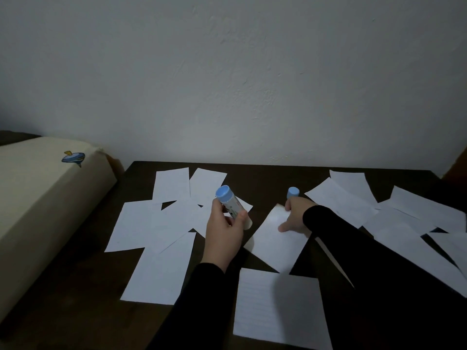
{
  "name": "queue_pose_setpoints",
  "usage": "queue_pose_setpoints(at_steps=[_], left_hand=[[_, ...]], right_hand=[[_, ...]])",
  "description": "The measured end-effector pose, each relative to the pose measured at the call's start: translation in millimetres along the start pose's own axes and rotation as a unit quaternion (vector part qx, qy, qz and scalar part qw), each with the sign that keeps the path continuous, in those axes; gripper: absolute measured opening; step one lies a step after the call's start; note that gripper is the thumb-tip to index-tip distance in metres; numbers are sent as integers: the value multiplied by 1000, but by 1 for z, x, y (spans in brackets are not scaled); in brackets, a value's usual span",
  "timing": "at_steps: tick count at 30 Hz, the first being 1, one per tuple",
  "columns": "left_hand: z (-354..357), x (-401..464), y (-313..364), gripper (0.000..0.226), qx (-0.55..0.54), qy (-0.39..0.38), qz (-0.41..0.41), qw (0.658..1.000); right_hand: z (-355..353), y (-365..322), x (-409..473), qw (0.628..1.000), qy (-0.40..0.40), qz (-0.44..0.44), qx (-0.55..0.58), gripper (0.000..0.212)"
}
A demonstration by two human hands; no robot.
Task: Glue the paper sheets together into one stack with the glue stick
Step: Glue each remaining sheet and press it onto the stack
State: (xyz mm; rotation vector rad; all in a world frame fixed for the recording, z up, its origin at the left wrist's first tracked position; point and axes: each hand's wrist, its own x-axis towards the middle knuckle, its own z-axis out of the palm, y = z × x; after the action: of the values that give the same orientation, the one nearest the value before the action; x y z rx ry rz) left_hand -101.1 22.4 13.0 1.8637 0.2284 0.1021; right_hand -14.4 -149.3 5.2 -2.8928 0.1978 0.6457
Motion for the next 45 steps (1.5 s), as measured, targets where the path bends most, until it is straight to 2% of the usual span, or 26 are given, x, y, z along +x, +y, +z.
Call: queue_pose_setpoints(at_steps=[6,8,10,12,14,17,19,21,25,31,38,45], left_hand=[[7,-2,2,51,5,-9,8,1000],[12,-4,3,52,11,-16,7,1000],[17,-6,3,53,15,-28,10,999],[22,-9,3,50,11,-43,13,999],[25,-11,3,48,11,-53,14,998],[30,-14,3,45,10,-65,12,998],[35,-17,2,41,9,-80,4,997],[41,-22,0,38,20,-103,5,994],[52,-34,-2,38,61,-140,37,988],[68,-44,-3,38,111,-161,78,978],[80,-54,-11,35,144,-184,98,967],[76,-47,-13,42,193,-182,118,957]], right_hand=[[7,28,-10,971,123,20,202,40],[16,37,-16,957,153,27,244,26],[23,42,-24,950,164,42,260,24],[27,46,-34,959,148,34,238,33],[31,49,-44,971,107,-20,211,37],[40,52,-58,991,65,-71,93,44],[47,57,-62,992,86,-92,-10,50],[53,63,-66,985,123,-114,-46,53],[60,76,-68,975,175,-137,-23,50],[54,91,-66,980,86,-180,-16,53],[60,91,-67,979,99,-176,-11,52],[56,82,-68,987,75,-139,-14,54]])
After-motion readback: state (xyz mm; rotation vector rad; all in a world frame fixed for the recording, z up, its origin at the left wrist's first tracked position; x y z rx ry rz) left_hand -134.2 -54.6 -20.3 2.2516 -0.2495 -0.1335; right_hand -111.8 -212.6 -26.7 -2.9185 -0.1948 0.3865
